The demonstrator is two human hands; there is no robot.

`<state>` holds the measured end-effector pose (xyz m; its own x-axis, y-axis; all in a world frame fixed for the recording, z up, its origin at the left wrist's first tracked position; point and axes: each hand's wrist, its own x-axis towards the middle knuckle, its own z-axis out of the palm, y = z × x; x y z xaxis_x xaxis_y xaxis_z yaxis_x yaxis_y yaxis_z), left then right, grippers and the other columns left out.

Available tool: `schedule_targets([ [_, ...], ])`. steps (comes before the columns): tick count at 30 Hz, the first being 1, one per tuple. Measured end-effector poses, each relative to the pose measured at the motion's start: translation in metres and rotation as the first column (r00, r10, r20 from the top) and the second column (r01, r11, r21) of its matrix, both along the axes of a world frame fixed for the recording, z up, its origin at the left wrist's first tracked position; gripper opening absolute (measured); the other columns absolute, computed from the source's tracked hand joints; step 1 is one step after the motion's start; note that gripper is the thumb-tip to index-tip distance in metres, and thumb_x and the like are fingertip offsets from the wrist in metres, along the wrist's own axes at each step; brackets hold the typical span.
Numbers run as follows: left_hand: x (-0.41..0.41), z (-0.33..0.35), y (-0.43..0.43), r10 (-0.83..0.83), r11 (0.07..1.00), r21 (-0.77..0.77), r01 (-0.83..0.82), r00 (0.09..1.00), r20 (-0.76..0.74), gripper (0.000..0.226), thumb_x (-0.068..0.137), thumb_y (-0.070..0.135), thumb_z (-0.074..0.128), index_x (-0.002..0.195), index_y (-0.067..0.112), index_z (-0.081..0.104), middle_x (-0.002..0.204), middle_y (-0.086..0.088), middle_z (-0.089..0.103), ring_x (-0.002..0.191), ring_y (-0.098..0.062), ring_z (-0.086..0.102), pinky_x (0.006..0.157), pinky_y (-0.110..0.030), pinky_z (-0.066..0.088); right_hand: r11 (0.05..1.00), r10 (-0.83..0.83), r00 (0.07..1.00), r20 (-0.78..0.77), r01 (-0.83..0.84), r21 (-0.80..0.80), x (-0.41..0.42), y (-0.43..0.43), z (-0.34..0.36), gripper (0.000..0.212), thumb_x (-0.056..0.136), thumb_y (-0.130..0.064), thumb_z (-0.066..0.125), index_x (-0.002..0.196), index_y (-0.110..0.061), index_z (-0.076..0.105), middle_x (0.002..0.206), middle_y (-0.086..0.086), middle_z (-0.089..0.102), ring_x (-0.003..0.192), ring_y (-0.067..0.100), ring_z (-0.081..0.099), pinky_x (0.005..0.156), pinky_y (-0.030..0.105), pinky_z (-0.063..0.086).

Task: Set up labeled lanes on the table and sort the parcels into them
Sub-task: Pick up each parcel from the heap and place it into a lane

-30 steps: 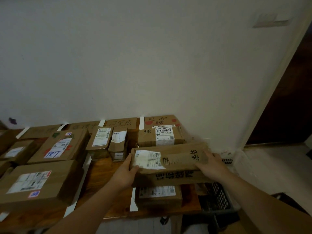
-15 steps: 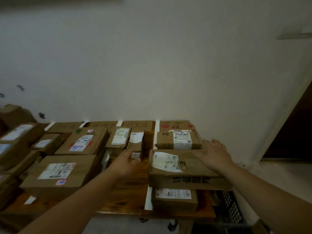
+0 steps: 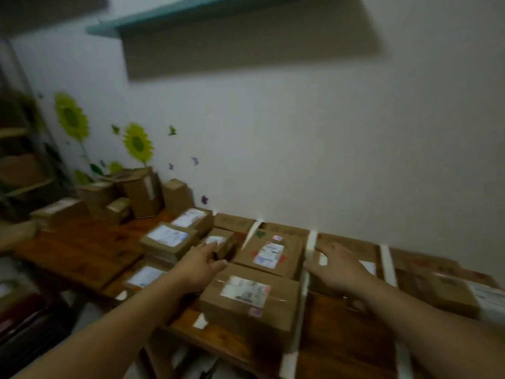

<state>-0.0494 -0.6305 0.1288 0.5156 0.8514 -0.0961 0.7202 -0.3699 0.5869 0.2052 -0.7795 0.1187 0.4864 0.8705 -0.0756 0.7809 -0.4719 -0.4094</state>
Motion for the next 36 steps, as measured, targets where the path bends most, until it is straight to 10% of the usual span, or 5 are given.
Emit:
schedule_targets([
  [13, -0.246, 0.023, 0.184, 0.303, 0.952, -0.059, -0.301, 0.953, 0.024, 0.070, 0.091, 0.045, 0.053, 0.149, 0.031, 0.018, 0.159, -0.001, 0.008, 0.147, -0.025, 0.004, 0.118, -0.047, 0.015, 0.957, 0.284, 0.959, -0.019, -0.282, 0.073, -0.206, 0.249, 0.043, 0.086, 0.065, -0.079, 0.040, 0.138, -0.035, 0.045, 0.142, 0.002, 0.047, 0.126, 0.025, 0.047, 0.105, 0.041, 0.040],
  [21, -0.332, 0.029, 0.329, 0.489, 0.871, -0.049, -0.488, 0.872, 0.011, 0.072, 0.089, 0.046, 0.057, 0.149, 0.033, 0.020, 0.159, -0.001, 0.011, 0.146, -0.026, 0.011, 0.117, -0.047, 0.020, 0.910, 0.402, 0.915, -0.045, -0.394, 0.127, -0.277, 0.443, 0.037, 0.073, 0.086, -0.063, 0.050, 0.146, -0.025, 0.035, 0.150, 0.007, 0.035, 0.134, 0.028, 0.036, 0.109, 0.044, 0.035],
  [36, -0.460, 0.008, 0.613, 0.414, 0.908, -0.047, -0.415, 0.909, -0.040, 0.069, 0.091, 0.041, 0.054, 0.149, 0.027, 0.018, 0.157, -0.006, 0.016, 0.142, -0.029, 0.021, 0.114, -0.051, 0.026, 0.928, 0.371, 0.921, -0.115, -0.371, 0.028, -0.403, 0.733, 0.004, 0.072, 0.089, -0.059, 0.051, 0.148, -0.024, 0.032, 0.153, 0.007, 0.027, 0.137, 0.027, 0.032, 0.111, 0.041, 0.033],
])
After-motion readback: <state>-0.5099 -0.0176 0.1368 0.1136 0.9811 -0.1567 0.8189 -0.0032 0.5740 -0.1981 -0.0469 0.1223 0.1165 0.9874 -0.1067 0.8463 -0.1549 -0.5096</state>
